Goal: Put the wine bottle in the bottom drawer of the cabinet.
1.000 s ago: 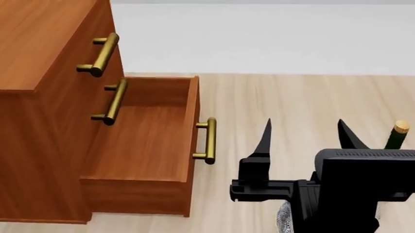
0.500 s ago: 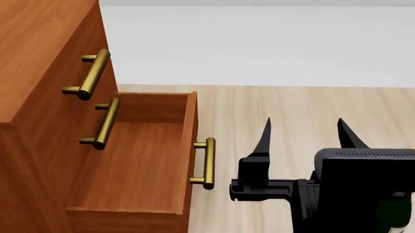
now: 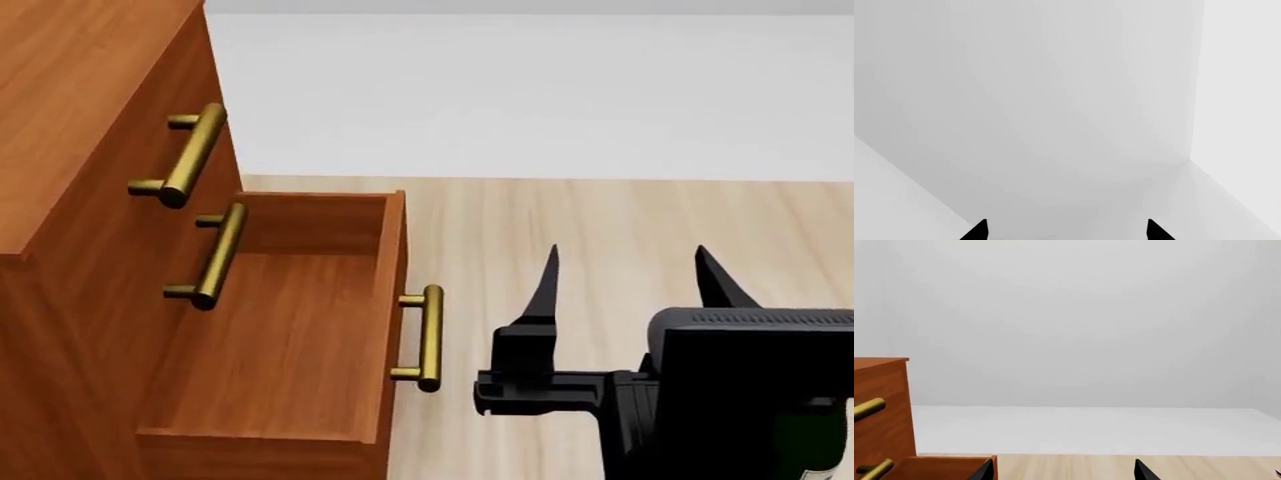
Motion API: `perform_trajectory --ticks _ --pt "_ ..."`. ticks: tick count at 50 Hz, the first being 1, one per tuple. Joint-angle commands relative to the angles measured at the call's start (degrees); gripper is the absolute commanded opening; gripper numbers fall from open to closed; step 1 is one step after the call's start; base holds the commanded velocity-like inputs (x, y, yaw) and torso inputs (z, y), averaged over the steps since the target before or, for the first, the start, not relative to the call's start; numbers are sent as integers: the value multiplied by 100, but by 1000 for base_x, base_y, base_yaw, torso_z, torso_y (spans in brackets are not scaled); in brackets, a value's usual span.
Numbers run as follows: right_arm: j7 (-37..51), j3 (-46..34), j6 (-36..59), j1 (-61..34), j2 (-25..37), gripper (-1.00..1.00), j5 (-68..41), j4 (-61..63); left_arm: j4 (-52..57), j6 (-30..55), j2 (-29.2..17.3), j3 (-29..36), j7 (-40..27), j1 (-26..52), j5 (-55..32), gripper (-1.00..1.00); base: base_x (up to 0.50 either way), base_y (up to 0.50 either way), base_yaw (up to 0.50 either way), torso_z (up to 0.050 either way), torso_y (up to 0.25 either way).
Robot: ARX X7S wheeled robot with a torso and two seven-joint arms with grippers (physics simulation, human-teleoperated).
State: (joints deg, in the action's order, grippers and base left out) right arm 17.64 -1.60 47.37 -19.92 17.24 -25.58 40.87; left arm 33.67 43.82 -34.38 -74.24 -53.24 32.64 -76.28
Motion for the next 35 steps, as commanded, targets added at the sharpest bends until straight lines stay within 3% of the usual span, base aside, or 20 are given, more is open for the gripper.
perform_trajectory --ticks 1,18,35 --pt "32 63 -30 32 5 100 -49 -24 16 -1 -9 3 -7 -19 -18 100 227 74 0 0 0" --pt "609 1532 1741 170 225 100 -1383 1356 -13 4 -14 21 -15 -30 -101 100 45 9 0 0 0" --pt "1158 2847 2425 576 462 100 -2382 1869 0 -9 -15 56 -10 -50 -76 100 0 0 0 0 0"
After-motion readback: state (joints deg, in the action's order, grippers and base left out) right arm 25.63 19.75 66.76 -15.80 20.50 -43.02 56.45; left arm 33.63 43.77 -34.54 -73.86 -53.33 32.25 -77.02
